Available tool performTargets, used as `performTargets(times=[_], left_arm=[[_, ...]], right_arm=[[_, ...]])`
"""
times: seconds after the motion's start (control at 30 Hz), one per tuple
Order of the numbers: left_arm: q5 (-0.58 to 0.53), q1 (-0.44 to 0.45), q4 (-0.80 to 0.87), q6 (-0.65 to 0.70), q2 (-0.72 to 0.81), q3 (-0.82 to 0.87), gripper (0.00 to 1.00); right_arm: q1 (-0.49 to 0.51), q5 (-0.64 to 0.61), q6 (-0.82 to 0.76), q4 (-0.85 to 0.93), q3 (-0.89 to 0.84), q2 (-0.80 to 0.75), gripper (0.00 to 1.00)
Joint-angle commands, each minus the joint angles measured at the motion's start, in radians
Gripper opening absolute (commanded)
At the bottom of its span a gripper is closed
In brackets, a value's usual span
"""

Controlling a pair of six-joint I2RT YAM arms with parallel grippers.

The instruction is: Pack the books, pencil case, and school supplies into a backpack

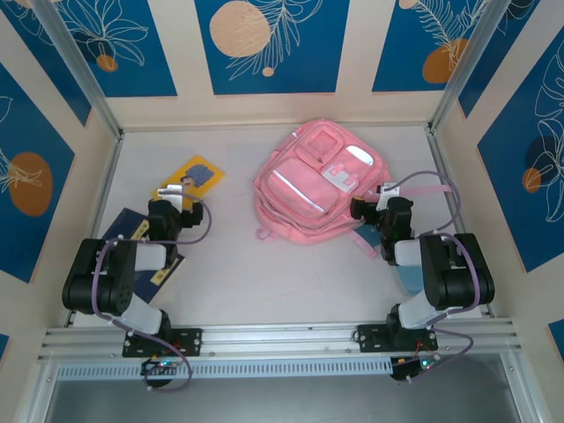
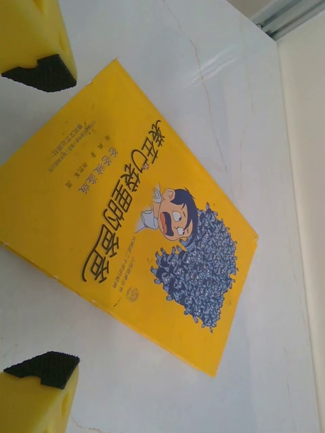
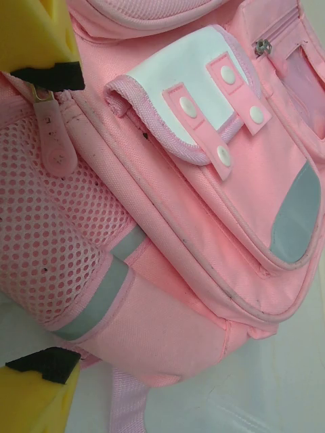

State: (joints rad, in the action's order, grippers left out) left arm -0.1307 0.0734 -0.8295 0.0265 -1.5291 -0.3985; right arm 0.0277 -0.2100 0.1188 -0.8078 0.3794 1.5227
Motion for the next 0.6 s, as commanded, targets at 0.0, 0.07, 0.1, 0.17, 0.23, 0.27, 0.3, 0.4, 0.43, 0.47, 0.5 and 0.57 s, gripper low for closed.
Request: performTargets(times=[0.0, 0.07, 0.1, 0.17, 0.23, 0.27, 0.3, 0.4, 0.43, 0.47, 0.5, 0.57], left_arm=[[0.019, 0.004, -0.005, 0.007, -0.006, -0.002, 1.00], [0.019, 0.005, -0.003, 0.007, -0.006, -0.002, 1.00], [0.019, 0.005, -0.004, 0.006, -0.007, -0.002, 1.00], [0.019, 0.005, -0.005, 0.006, -0.005, -0.001, 1.00], [0.019, 0.005, -0.006, 0.007, -0.005, 0.000, 1.00], [0.019, 0.005, -0.005, 0.006, -0.005, 0.000, 1.00], [0.019, 0.004, -0.005, 0.006, -0.005, 0.000, 1.00], [0.019, 0.004, -0.005, 0.006, -0.005, -0.002, 1.00], [0.019, 0.005, -0.005, 0.005, -0.005, -0.002, 1.00], [0.019, 0.005, -0.004, 0.006, -0.006, -0.002, 1.00], [0.020, 0.005, -0.002, 0.006, -0.007, -0.003, 1.00], [0.020, 0.005, -0.002, 0.006, -0.007, -0.003, 1.00]], right_arm=[[-0.002, -0.020, 0.005, -0.042, 0.015, 0.001, 0.99], [-0.002, -0.020, 0.004, -0.041, 0.016, 0.001, 0.99], [-0.001, -0.020, 0.004, -0.042, 0.016, 0.001, 0.99], [-0.001, -0.020, 0.005, -0.040, 0.018, 0.001, 0.99], [-0.002, -0.020, 0.005, -0.039, 0.017, 0.000, 0.99], [-0.001, -0.020, 0.005, -0.040, 0.017, 0.001, 0.99], [-0.001, -0.020, 0.005, -0.039, 0.018, 0.001, 0.99], [-0.002, -0.019, 0.004, -0.039, 0.016, 0.001, 0.99], [-0.003, -0.020, 0.005, -0.040, 0.017, 0.001, 0.99], [-0.002, -0.020, 0.005, -0.039, 0.016, 0.001, 0.99], [-0.002, -0.019, 0.005, -0.038, 0.019, 0.002, 0.99], [-0.004, -0.013, 0.007, -0.035, 0.019, 0.003, 0.99]])
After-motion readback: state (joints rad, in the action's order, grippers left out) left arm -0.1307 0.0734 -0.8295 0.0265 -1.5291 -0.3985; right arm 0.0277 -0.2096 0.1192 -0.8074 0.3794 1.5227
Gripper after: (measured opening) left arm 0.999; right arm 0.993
